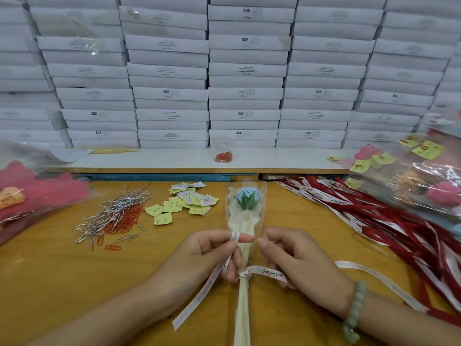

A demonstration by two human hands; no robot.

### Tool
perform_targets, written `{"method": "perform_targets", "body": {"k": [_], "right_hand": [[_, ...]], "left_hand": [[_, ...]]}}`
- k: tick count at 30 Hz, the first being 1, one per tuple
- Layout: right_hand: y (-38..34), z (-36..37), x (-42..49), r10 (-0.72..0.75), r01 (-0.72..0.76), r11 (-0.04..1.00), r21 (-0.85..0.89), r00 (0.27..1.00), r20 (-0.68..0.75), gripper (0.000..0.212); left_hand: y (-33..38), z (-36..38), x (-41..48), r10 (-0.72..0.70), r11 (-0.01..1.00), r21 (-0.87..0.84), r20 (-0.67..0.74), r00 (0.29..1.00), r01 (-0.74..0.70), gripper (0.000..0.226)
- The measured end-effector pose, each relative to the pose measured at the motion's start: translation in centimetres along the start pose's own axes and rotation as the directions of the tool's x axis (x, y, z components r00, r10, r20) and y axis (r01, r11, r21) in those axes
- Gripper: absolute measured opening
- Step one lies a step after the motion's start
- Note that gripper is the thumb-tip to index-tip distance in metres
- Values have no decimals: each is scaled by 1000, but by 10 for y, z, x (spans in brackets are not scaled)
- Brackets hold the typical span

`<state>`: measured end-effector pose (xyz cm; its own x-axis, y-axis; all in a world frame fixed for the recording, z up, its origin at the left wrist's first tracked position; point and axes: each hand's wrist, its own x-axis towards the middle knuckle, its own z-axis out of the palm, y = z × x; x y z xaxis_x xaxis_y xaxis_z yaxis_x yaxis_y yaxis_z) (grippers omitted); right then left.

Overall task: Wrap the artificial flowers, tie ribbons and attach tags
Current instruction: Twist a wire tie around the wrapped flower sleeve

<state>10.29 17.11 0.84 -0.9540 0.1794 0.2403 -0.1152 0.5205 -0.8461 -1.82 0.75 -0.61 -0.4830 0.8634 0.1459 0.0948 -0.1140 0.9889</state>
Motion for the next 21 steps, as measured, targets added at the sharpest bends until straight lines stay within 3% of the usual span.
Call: {"method": "perform_targets", "body": {"k": [3, 10, 15, 21], "right_hand": [[-3, 1, 1, 67, -82, 963, 256, 995, 68, 33], [-3, 1, 6, -10, -46, 843, 536, 995, 100, 25], [0, 1, 6, -84, 4, 810, 587, 991, 108, 27], [-2, -1, 2, -122, 44, 851, 523, 986, 115, 35]], "left_hand": [[1, 2, -1, -4, 997, 78, 21, 1000, 2, 23], [3, 5, -5, -31, 977, 212, 99, 995, 10, 30], [7, 6, -7, -74, 982, 179, 114, 991, 53, 17], [1, 4, -8, -90, 982, 176, 92, 992, 72, 40]]}}
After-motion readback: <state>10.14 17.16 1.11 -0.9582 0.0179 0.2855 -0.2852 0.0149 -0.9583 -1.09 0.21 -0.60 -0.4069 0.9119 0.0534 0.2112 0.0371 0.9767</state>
